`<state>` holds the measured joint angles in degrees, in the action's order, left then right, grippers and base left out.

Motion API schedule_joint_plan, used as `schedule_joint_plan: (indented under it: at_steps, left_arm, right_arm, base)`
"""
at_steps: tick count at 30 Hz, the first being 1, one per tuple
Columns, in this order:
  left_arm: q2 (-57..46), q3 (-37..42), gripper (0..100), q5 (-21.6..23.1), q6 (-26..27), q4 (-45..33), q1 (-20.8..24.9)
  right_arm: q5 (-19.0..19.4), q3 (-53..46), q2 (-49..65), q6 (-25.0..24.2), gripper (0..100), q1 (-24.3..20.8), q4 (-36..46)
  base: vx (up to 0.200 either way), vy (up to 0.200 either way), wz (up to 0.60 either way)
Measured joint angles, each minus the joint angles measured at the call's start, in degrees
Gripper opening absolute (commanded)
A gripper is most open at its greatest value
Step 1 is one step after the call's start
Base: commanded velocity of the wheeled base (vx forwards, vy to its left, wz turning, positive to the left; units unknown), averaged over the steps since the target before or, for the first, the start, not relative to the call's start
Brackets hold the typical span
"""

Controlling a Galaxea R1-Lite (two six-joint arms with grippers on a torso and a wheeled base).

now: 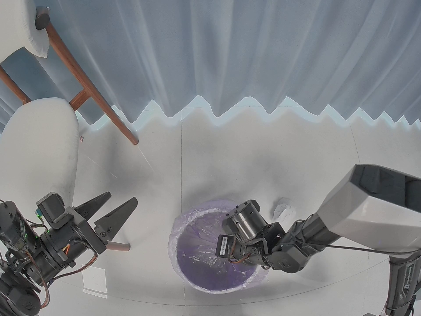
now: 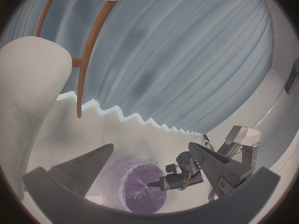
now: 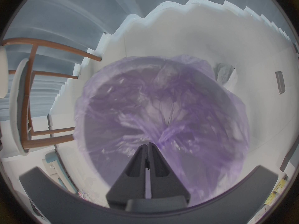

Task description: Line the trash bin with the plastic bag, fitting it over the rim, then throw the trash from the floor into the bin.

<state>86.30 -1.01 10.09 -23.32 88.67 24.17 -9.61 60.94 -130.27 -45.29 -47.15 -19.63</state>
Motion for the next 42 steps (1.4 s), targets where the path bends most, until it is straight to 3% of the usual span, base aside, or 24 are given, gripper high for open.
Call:
schedule_joint_plan:
  at_steps: [13, 27, 42]
  left_arm:
    - [-0.8, 0.0, 100, -0.2, 0.0, 0.1, 0.0]
    - [-1.0, 0.0, 100, -1.8, -0.1, 0.0, 0.0]
    - [-1.0, 0.0, 100, -1.9, 0.0, 0.0, -0.1]
  right_arm:
    - [-2.9, 10.2, -10.3, 4.3, 0, 5.6, 0.0]
    - [-2.9, 14.1, -14.0, 6.2, 0, 2.8, 0.2]
    - [-3.1, 17.5, -17.3, 6.3, 0, 2.7, 0.2]
  base:
    - [0.0, 0.0, 0.0]
    - [0.0, 0.0, 0.0]
    - [0.0, 0.0, 0.0]
